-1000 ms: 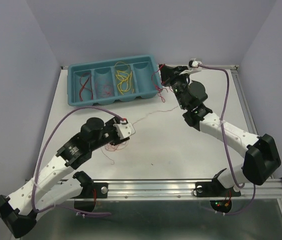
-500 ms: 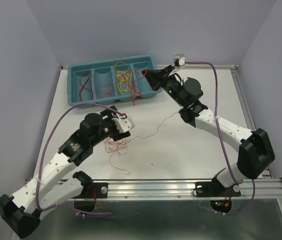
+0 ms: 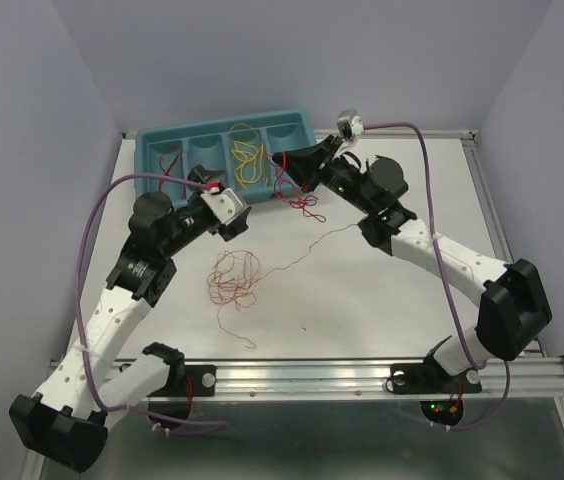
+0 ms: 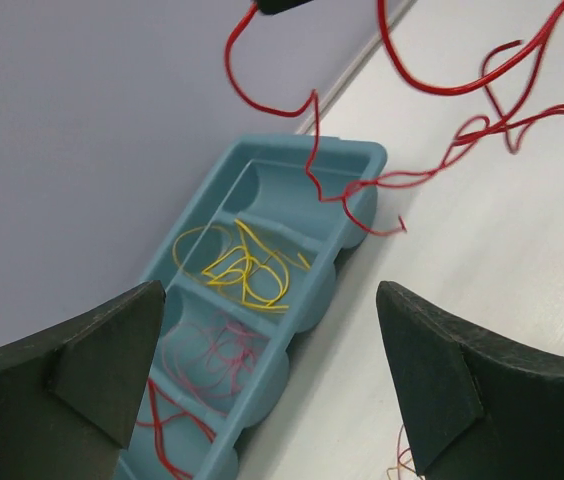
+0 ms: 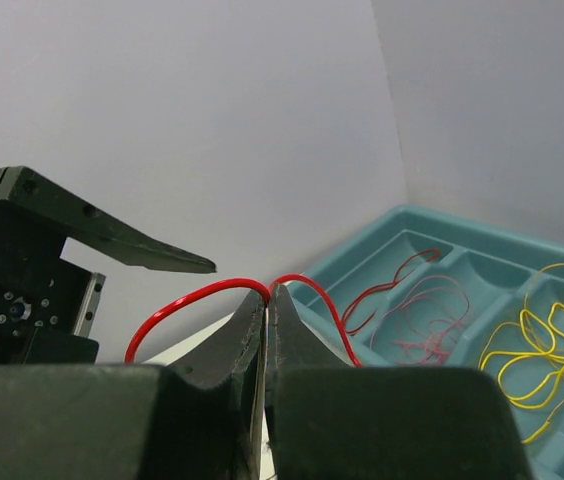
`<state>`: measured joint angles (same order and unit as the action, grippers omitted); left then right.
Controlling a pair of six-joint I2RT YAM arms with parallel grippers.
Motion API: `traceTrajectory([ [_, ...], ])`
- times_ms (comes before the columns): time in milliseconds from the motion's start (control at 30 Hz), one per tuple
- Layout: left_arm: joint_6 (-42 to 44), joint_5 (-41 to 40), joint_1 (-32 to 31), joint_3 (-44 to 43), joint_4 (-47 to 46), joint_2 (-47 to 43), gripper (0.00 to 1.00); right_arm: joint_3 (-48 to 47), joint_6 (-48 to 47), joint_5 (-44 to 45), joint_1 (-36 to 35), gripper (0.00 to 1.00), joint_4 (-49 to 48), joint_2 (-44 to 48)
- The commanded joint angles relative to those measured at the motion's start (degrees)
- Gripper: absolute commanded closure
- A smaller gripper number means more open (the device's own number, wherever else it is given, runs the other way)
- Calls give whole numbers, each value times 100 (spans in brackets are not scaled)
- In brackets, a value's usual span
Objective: Untangle the cables
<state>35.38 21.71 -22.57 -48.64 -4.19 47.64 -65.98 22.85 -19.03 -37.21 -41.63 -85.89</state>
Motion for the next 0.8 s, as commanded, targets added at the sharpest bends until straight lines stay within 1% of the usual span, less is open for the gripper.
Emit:
traceTrajectory([
  [0, 469, 1369, 173, -715, 145, 526, 1, -293, 70, -215, -41, 99, -381, 186],
  [133, 821, 2116, 349, -1217, 401, 1247, 1, -311, 53, -610, -41, 100, -373, 195],
  [200, 1023, 2582, 480, -1619, 769, 1606, 1, -311, 27, -734, -49, 99, -364, 204],
  [300, 998, 2908, 499, -1963, 867, 1967, 1, -319, -17, -962, -49, 100, -373, 204],
  [433, 927, 3163, 560, -2211, 902, 2258, 1, -346, -79, -1042, -41, 99, -373, 169],
  [500, 1190, 3514, 569, -2281, 1199, 2329, 1, -381, -132, -1059, -41, 99, -381, 116],
  [533, 1348, 3785, 569, -2307, 1575, 2346, 1, -398, -141, -1085, -41, 99, -373, 99],
  [600, 1840, 3997, 578, -2447, 1972, 2399, 1, -407, -219, -1121, -41, 100, -381, 98],
  [633, 2007, 4138, 569, -2492, 2340, 2452, 1, -390, -228, -1138, -49, 99, -390, 98],
  [667, 2121, 4200, 569, -2562, 2465, 2496, 1, -381, -263, -1156, -41, 99, -407, 116],
  [767, 2017, 4367, 569, -2589, 2476, 2627, 1, -268, -273, -1174, -41, 100, -495, 168],
])
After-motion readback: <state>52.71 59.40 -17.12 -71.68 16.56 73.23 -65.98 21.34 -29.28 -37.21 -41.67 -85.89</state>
